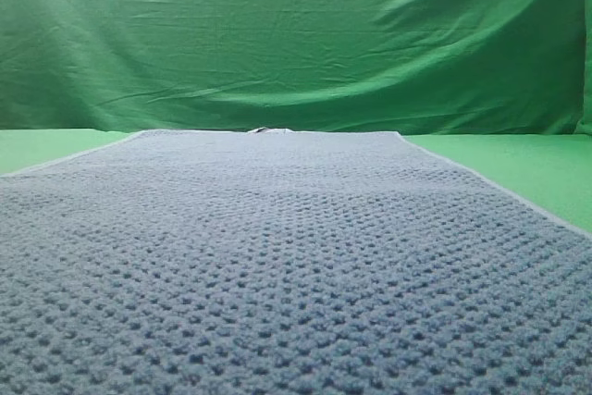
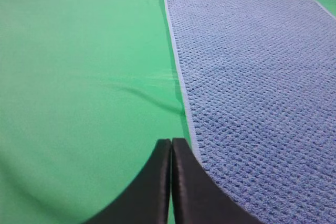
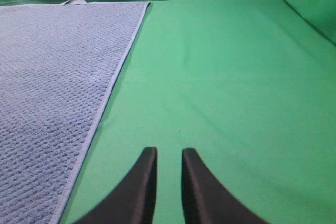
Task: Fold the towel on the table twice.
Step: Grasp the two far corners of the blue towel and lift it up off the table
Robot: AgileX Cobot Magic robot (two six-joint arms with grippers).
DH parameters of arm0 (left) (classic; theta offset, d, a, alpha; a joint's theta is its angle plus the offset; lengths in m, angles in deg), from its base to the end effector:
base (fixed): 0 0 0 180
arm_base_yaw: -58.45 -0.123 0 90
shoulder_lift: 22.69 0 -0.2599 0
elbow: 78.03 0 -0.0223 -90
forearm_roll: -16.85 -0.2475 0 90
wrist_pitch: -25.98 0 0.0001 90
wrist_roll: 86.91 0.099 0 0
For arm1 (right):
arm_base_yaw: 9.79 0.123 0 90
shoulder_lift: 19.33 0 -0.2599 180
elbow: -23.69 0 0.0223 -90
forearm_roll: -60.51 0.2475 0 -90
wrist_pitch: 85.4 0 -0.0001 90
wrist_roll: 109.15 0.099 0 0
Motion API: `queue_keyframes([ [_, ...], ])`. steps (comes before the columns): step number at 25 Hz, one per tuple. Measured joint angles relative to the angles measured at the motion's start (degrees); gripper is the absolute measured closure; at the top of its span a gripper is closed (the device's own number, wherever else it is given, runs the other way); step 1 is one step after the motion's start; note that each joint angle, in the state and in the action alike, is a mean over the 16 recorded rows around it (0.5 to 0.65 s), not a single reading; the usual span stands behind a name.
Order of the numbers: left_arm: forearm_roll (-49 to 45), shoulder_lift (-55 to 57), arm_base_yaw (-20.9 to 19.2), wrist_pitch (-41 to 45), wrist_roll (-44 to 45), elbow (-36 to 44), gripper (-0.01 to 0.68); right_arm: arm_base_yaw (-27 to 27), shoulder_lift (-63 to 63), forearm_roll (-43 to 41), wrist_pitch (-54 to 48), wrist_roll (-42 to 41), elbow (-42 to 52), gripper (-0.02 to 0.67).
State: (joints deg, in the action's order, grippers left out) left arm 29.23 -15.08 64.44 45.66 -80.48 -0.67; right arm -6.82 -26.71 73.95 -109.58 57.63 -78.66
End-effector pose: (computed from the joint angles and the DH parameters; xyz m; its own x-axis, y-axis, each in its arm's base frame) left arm 0.0815 -0.0158 0.1770 -0.2593 -0.0645 -0.9636 0.1506 0.9829 -0.1063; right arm 0.0797 0.0136 0.1685 -0.3166 -0.0325 -0.9480 -0.1468 0.9891 0.0152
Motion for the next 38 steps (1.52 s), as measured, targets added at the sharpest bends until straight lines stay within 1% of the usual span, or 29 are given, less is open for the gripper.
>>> queue_keyframes([
  [25, 0.8, 0.0, 0.0, -0.8, 0.0, 0.0, 0.673, 0.0, 0.0, 0.3, 0.1, 0.0, 0.0, 0.548],
  [31, 5.1, 0.0, 0.0, -6.8, 0.0, 0.0, 0.673, 0.0, 0.0, 2.0, 3.0, 0.0, 0.1, 0.548],
  [38, 10.9, 0.0, 0.0, -18.2, 0.0, 0.0, 0.673, 0.0, 0.0, 6.4, 10.0, 0.0, 0.3, 0.548],
])
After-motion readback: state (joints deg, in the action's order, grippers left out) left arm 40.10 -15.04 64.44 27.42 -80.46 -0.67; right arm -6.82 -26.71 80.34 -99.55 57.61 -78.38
